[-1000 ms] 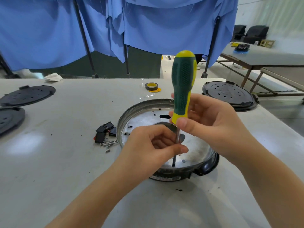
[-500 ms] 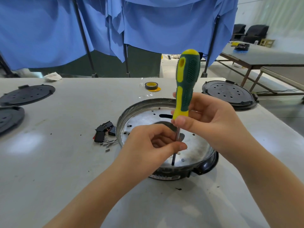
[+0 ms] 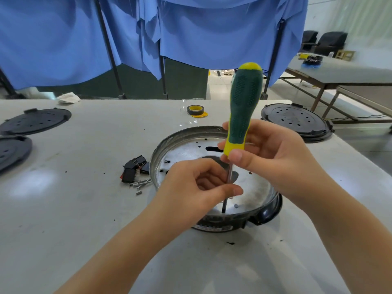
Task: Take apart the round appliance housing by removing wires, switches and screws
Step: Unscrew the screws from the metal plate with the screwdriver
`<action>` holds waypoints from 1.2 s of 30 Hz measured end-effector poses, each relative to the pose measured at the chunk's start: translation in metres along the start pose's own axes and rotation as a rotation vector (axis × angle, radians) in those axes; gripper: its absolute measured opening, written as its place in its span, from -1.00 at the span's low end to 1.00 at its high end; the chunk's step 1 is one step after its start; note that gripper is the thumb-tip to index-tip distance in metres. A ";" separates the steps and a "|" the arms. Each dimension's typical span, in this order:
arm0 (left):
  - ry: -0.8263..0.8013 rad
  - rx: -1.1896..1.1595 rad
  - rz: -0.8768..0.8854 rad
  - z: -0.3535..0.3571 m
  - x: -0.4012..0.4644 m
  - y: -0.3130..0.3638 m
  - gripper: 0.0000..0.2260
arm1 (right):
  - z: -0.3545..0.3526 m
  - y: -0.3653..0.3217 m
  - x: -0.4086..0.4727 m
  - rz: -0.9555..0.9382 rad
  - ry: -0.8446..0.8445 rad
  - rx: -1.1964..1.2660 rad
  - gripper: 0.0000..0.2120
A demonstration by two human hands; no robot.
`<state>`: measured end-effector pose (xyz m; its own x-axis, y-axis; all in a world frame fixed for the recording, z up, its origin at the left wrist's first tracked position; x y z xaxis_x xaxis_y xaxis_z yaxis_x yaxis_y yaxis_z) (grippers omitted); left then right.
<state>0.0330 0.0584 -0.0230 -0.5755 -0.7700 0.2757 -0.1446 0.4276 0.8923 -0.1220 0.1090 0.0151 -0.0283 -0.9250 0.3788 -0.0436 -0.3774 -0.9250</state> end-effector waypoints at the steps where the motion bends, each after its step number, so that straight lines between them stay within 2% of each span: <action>1: -0.037 -0.003 0.005 -0.001 -0.001 0.001 -0.91 | 0.000 -0.001 0.000 0.009 -0.035 0.009 -0.66; 4: -0.148 -0.024 0.032 -0.004 -0.003 0.003 -0.87 | -0.003 -0.001 -0.001 0.051 -0.140 0.018 -0.72; 7: -0.110 -0.055 0.011 -0.005 -0.002 0.005 -0.86 | -0.003 -0.001 -0.001 0.090 -0.166 -0.001 -0.70; 11: 0.015 -0.015 0.004 0.001 0.000 0.002 -0.89 | 0.001 0.002 -0.001 0.052 -0.074 -0.083 -0.66; 15: -0.008 0.022 0.034 0.001 0.000 0.001 -0.88 | 0.002 0.002 0.000 0.025 0.003 -0.051 -0.60; 20: -0.153 -0.003 0.043 -0.003 -0.002 0.002 -0.86 | 0.001 0.002 -0.001 0.038 -0.076 0.075 -0.65; 24: -0.071 -0.068 -0.024 -0.002 -0.002 0.005 -0.90 | 0.002 0.001 -0.001 0.081 -0.144 0.067 -0.68; 28: 0.025 -0.019 -0.029 0.000 0.000 0.003 -0.87 | 0.005 0.001 0.000 0.038 -0.049 -0.049 -0.70; 33: 0.039 0.029 0.011 0.001 0.000 0.002 -0.83 | 0.004 0.001 0.000 -0.005 0.032 0.013 -0.68; 36: -0.060 0.015 0.022 -0.002 -0.001 0.003 -0.92 | 0.003 0.001 0.000 0.008 -0.046 0.085 -0.70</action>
<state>0.0351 0.0592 -0.0197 -0.6260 -0.7307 0.2723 -0.1437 0.4513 0.8807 -0.1194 0.1084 0.0140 0.0174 -0.9282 0.3716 0.0415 -0.3707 -0.9278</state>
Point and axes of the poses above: each hand's wrist, its own x-axis towards the middle knuckle, its own z-axis out of the palm, y = z × x, the point moved 1 cm from there along x, towards the middle knuckle, and after that the axes turned 4 degrees about x, right-handed, at the moved point
